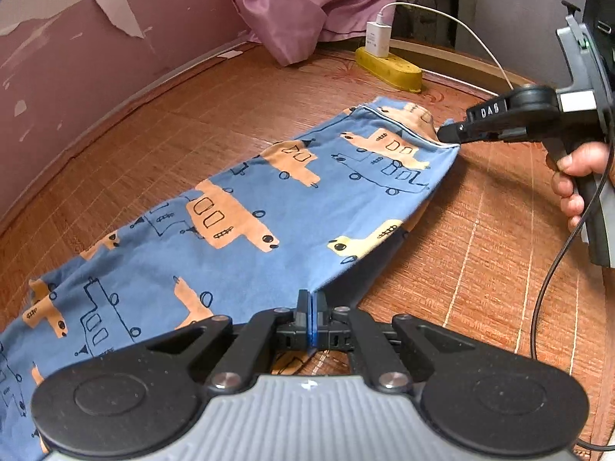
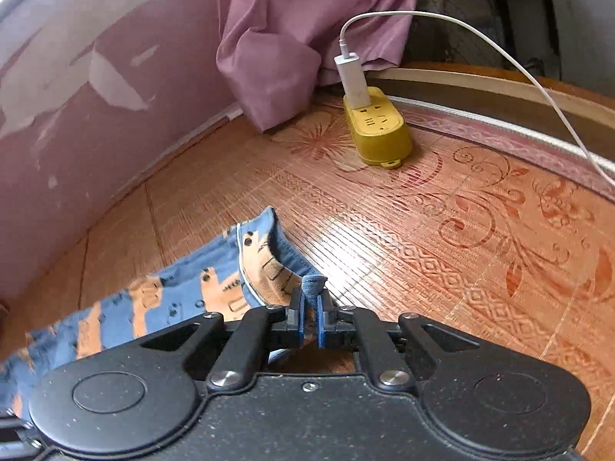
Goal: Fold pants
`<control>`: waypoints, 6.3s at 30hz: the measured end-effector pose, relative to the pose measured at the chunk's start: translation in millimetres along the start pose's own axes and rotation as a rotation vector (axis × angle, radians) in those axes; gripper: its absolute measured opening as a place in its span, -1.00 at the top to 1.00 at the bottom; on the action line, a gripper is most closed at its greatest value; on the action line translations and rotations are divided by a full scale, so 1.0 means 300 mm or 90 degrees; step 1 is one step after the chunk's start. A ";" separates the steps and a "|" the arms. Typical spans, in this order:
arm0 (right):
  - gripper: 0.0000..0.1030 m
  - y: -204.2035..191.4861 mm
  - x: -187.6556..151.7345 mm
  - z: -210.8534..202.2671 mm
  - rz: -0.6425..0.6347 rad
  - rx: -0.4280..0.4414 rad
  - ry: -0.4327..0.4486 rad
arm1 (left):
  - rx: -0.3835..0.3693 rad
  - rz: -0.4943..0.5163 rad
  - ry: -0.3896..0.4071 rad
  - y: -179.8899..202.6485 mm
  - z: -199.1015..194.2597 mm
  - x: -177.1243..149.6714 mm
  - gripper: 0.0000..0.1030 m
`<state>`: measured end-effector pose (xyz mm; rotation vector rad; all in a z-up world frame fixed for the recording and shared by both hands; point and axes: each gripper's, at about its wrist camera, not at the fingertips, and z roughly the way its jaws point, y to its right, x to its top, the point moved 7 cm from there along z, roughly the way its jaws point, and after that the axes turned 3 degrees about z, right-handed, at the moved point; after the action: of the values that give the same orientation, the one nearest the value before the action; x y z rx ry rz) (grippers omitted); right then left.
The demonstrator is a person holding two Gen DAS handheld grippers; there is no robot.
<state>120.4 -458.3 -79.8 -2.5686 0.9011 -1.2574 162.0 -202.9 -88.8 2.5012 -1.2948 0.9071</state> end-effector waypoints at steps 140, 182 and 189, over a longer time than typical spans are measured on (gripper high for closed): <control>0.13 -0.758 -0.386 0.081 -0.526 0.209 -0.186 | 0.319 -0.359 -0.013 -0.791 -0.380 -0.629 -0.25; -0.05 -0.116 -0.148 -0.015 -0.202 0.069 -0.102 | -0.030 0.091 0.047 -0.060 0.069 0.401 -0.62; -0.28 -0.120 -0.153 -0.004 -0.210 0.079 -0.103 | -0.132 0.045 -0.032 -0.027 0.284 0.455 -0.63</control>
<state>114.2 -402.8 -96.4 -2.7455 0.3665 -1.1139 264.7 -326.1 -74.9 2.3462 -1.4223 0.6885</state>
